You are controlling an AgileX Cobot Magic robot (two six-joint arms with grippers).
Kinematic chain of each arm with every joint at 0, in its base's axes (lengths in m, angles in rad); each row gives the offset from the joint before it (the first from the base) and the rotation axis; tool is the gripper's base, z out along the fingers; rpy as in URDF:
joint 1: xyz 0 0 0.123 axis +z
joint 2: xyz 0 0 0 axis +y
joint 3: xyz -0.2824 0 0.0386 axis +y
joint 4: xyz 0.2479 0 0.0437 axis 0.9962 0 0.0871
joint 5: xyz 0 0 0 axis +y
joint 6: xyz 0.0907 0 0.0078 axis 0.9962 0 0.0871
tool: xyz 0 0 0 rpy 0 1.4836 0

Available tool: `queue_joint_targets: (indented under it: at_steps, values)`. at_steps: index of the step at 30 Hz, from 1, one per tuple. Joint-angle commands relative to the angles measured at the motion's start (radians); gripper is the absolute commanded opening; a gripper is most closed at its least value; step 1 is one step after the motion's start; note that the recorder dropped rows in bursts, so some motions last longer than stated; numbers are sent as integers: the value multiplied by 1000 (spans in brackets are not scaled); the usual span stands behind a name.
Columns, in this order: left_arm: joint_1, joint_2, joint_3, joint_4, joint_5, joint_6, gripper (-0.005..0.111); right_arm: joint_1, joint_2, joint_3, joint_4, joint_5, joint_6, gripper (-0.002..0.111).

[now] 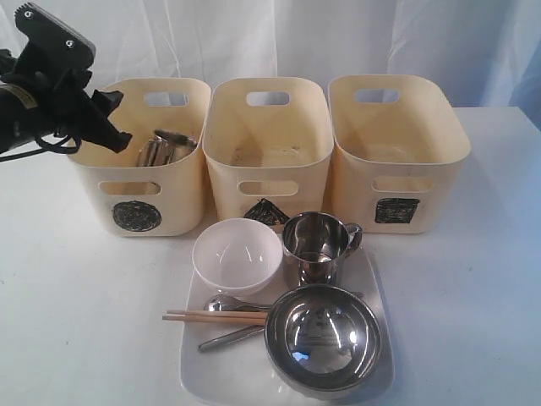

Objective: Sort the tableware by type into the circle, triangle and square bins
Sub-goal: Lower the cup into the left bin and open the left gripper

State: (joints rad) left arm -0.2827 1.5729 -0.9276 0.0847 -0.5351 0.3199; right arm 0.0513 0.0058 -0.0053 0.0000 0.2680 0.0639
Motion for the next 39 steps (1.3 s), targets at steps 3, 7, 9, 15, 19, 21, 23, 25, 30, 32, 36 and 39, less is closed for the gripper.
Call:
queue_joint_targets:
  at_steps: [3, 7, 9, 15, 19, 21, 23, 25, 30, 32, 36, 39]
  values:
    - [2, -52, -5, -32, -39, -30, 54, -2, -6, 5, 0, -13, 1, 0]
    - [2, -117, -5, -27, 9, -194, 54, -2, -6, 5, 0, -13, 1, 0]
    - [2, -156, -5, -2, 64, -288, 54, -2, -6, 5, 0, -13, 1, 0]
    - [2, -286, -5, 135, 259, -591, 54, -2, -6, 5, 0, -13, 1, 0]
    - [-19, -364, -5, 246, 396, -710, 54, -2, -6, 5, 0, -13, 1, 0]
    - [-44, -398, -3, 253, 445, -710, 54, -2, -6, 5, 0, -13, 1, 0]
    - [-73, -429, -3, 271, 481, -710, 54, -2, -6, 5, 0, -13, 1, 0]
    - [-101, -456, -3, 283, 515, -710, 54, -2, -6, 5, 0, -13, 1, 0]
    - [-174, -502, -3, 283, 677, -709, 54, -2, -6, 5, 0, -13, 1, 0]
    - [-203, -515, -3, 283, 762, -706, 54, -2, -6, 5, 0, -13, 1, 0]
    - [-252, -541, 3, 273, 821, -679, 48, -2, -6, 5, 0, -13, 1, 0]
    - [-287, -571, 13, 269, 821, -679, 41, -2, -6, 5, 0, -13, 1, 0]
